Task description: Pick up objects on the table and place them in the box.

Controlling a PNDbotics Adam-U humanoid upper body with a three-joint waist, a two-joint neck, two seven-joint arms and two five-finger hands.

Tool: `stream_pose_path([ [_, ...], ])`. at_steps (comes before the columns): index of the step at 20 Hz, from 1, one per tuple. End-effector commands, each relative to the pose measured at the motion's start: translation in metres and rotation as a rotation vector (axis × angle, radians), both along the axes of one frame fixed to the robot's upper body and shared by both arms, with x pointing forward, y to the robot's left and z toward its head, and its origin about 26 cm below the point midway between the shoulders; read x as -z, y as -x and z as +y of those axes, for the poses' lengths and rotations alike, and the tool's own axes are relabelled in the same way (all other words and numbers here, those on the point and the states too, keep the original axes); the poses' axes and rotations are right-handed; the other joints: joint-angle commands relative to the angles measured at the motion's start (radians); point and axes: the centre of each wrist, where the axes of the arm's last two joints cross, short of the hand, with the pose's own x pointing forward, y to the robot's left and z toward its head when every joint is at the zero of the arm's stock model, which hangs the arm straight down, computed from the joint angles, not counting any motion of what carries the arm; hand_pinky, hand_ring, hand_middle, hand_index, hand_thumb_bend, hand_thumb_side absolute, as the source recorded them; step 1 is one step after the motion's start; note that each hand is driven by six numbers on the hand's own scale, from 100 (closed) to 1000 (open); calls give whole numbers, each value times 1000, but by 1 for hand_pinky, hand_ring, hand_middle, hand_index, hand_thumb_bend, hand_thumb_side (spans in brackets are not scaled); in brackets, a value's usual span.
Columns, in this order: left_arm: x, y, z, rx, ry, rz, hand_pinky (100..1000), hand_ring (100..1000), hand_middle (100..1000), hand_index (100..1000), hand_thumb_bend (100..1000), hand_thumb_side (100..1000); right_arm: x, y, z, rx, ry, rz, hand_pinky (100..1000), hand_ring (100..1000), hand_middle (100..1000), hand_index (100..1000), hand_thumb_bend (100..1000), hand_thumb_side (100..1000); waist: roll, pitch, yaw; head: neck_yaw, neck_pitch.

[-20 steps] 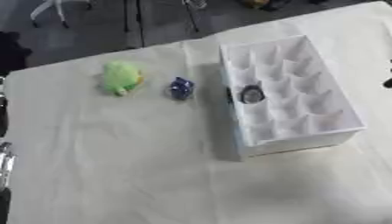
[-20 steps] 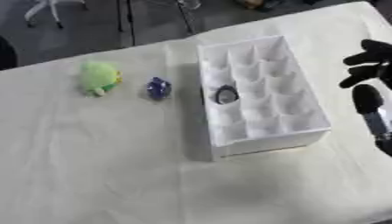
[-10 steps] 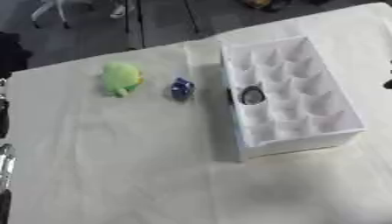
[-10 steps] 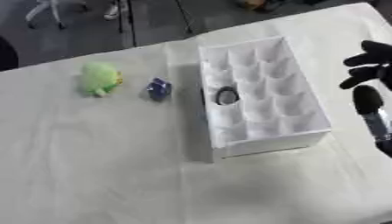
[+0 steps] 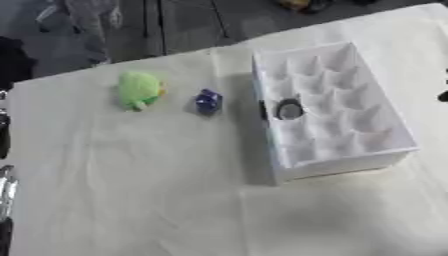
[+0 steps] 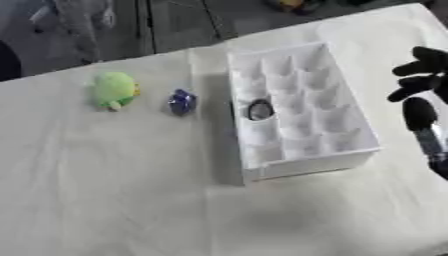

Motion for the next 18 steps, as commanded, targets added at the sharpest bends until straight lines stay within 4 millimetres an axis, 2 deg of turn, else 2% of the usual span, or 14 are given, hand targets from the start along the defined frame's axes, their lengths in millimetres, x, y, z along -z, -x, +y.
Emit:
stream_pose_path([
  [1,-11,3,2,-6,-23,-35,953,697,762,821,554,816,-10,3,-2,3,20,-38,751,571,709,916,353,745,-18,-12,0,-3,-9],
  [18,-11,3,2,-7,-26,-38,950,696,761,819,553,814,-10,3,-2,1,22,-36,752,572,711,916,353,743,-20,-11,1,-6,-10],
])
